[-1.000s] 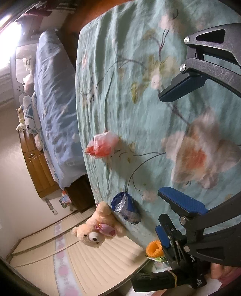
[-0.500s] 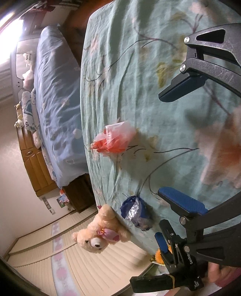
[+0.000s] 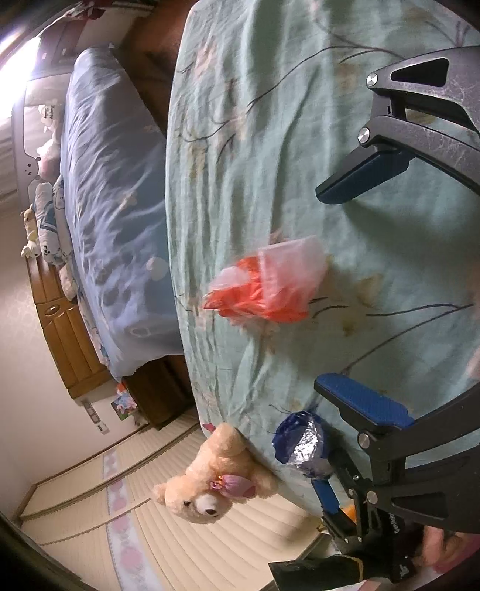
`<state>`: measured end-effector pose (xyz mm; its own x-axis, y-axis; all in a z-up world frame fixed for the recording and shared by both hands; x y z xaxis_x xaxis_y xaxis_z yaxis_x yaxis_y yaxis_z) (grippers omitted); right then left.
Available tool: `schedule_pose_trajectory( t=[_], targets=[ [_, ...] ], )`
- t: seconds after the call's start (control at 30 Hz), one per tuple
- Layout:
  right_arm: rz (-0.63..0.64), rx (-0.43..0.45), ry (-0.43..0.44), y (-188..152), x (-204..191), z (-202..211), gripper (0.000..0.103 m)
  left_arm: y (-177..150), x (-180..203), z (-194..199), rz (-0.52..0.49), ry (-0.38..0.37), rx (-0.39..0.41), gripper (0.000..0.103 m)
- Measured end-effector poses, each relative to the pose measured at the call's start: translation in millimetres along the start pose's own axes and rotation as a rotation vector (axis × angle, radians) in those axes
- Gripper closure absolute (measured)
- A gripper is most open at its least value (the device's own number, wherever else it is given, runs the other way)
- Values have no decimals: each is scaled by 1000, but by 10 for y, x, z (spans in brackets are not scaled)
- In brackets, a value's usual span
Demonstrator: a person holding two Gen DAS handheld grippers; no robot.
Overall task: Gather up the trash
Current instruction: 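Grasp the clear plastic bottle with left tool while right tool grasps red-white bag, then carry the plastic bottle and red-white bag over the trash bin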
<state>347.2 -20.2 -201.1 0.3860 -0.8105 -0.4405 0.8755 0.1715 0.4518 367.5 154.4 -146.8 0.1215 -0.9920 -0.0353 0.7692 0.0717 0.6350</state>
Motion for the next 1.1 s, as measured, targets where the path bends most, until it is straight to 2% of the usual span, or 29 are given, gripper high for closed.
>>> schedule_pose_trajectory(
  t=[0.23, 0.27, 0.33, 0.4, 0.43, 0.67, 0.7, 0.73, 1.1],
  targets=[
    [-1, -9, -9, 85, -6, -109, 12, 61, 134, -120, -40, -30, 5, 27],
    [0, -11, -12, 91, -8, -120, 17, 72, 149, -126, -46, -37, 9, 28],
    [5, -14, -18, 97, -3, -139, 34, 89, 176, -132, -55, -50, 13, 41],
    [3, -21, -26, 89, 14, -155, 59, 97, 204, -141, -65, -56, 11, 47],
    [-2, -20, -28, 89, 25, -154, 61, 104, 222, -142, -71, -56, 13, 57],
    [-2, 10, -23, 19, 64, 32, 67, 106, 368, -106, -96, -84, 19, 65],
    [-3, 10, -21, 4, 64, 53, 67, 99, 393, -83, -94, -91, 18, 73],
    [-7, 12, -18, -19, 73, 87, 67, 89, 422, -68, -93, -99, 15, 74],
    [-52, 67, -21, -288, 261, 624, 69, -75, 818, 226, -78, -192, 36, 81]
  ],
)
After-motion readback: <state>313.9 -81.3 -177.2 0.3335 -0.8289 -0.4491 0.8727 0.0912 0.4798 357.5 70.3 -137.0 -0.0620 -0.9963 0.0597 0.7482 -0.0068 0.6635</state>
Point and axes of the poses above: each gripper's, at about its wrist camera, not at the fingertips, and z roughly against the way its jaws point, x to its right, y to its top, the point moved 7 cm from there along -z, roughly the way its jaws point, and after that the axes turned 4 degrees about -z, right-handed, at the moved point
